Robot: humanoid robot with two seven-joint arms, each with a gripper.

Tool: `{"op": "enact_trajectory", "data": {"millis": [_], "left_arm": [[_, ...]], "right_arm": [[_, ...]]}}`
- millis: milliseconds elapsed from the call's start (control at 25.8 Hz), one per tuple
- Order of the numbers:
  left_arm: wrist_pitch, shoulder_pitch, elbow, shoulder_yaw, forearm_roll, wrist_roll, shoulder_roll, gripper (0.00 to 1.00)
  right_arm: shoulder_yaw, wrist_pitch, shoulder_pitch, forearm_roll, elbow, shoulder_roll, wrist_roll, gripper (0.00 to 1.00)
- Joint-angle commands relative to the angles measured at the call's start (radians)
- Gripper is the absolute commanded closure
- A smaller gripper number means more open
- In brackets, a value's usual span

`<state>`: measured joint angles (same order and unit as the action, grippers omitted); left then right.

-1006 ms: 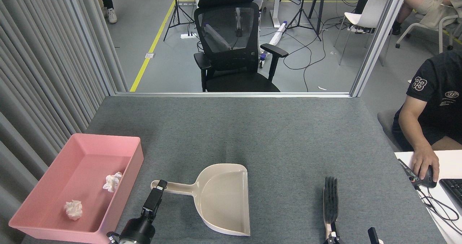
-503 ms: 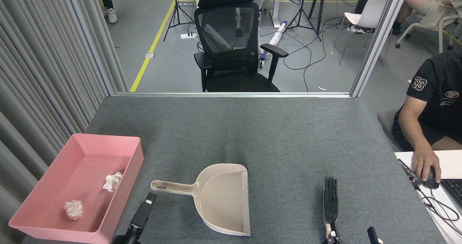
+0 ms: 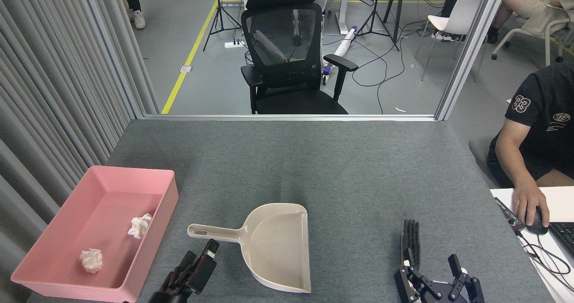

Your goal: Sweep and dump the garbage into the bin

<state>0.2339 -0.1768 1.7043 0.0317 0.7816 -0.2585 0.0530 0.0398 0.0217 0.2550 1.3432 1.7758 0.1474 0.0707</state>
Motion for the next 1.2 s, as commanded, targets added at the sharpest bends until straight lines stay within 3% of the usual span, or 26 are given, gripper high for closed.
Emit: {"op": "enact_trajectory", "data": {"millis": [0, 155, 348, 542, 658, 890, 1161], "left_arm": [[0.035, 0.0, 0.023, 0.008, 0.311, 0.12, 0.002, 0.02], [0.035, 0.005, 0.023, 0.057, 0.452, 0.214, 0.001, 0.01], [0.042, 0.002, 0.025, 0.108, 0.438, 0.214, -0.001, 0.01], [0.125, -0.01, 0.025, 0.122, 0.364, 0.2, -0.018, 0.01], [0.208, -0.03, 0.025, 0.232, 0.278, 0.203, -0.022, 0.01], [0.275, -0.043, 0.025, 0.274, 0.292, 0.24, -0.035, 0.01], [0.246, -0.029, 0.026, 0.274, 0.627, 0.245, -0.01, 0.01]], "right_arm": [[-0.006, -0.002, -0.076, 0.007, -0.019, -0.003, -0.003, 0.02], [-0.055, 0.001, -0.108, 0.014, -0.044, 0.003, -0.002, 0.02], [-0.063, -0.003, -0.129, 0.105, -0.065, -0.002, 0.009, 0.02], [-0.083, -0.003, -0.166, 0.103, -0.085, -0.009, 0.009, 0.02], [-0.087, -0.002, -0.178, 0.103, -0.088, -0.011, 0.009, 0.02], [-0.09, 0.0, -0.177, 0.102, -0.098, -0.009, 0.008, 0.02], [-0.107, 0.001, -0.232, 0.106, -0.142, -0.023, 0.001, 0.02]]}}
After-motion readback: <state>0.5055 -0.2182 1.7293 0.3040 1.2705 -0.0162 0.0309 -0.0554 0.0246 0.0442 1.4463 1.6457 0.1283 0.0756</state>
